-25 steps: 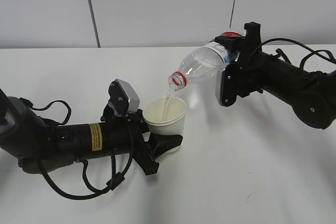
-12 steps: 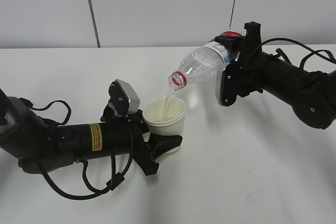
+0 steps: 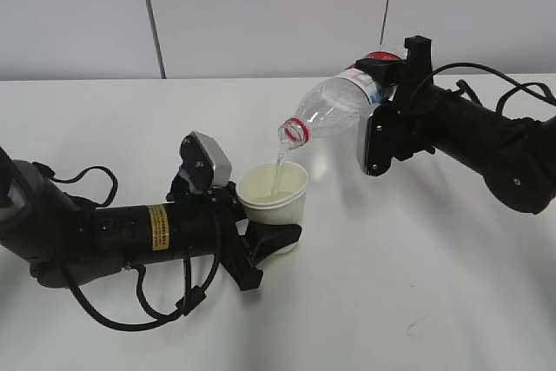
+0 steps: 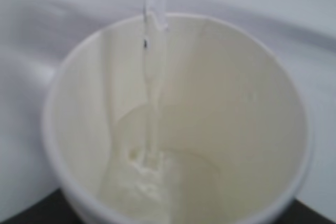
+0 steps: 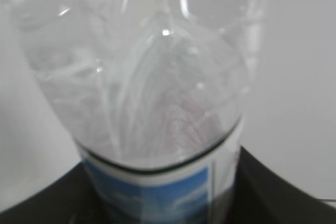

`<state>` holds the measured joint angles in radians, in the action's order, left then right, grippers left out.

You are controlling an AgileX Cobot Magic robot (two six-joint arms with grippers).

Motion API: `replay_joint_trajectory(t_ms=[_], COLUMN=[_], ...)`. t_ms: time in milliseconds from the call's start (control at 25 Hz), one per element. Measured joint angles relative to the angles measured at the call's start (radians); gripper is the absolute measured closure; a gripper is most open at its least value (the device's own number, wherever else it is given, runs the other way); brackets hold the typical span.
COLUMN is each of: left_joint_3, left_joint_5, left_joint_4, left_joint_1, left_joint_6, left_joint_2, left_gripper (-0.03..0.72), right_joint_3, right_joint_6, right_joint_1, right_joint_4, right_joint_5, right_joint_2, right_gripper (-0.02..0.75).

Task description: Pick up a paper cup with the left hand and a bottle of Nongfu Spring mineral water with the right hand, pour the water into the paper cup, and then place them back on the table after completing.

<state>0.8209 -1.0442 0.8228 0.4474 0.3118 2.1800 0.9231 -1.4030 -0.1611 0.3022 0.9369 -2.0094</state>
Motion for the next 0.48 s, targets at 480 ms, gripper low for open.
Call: replay_joint_trajectory(t_ms=[480], left_joint_3=[0.0], left_joint_5=[0.003], left_joint_4=[0.002], left_joint_1=[0.0], left_joint_6=[0.0], left_joint_2=[0.0], left_gripper=[0.311], right_joint_3=[0.0], right_joint_6=[0.0], right_joint_1=[0.0], right_joint_4=[0.0], right_joint_5=[0.0], right_joint_2=[0.0], right_gripper=[0.37])
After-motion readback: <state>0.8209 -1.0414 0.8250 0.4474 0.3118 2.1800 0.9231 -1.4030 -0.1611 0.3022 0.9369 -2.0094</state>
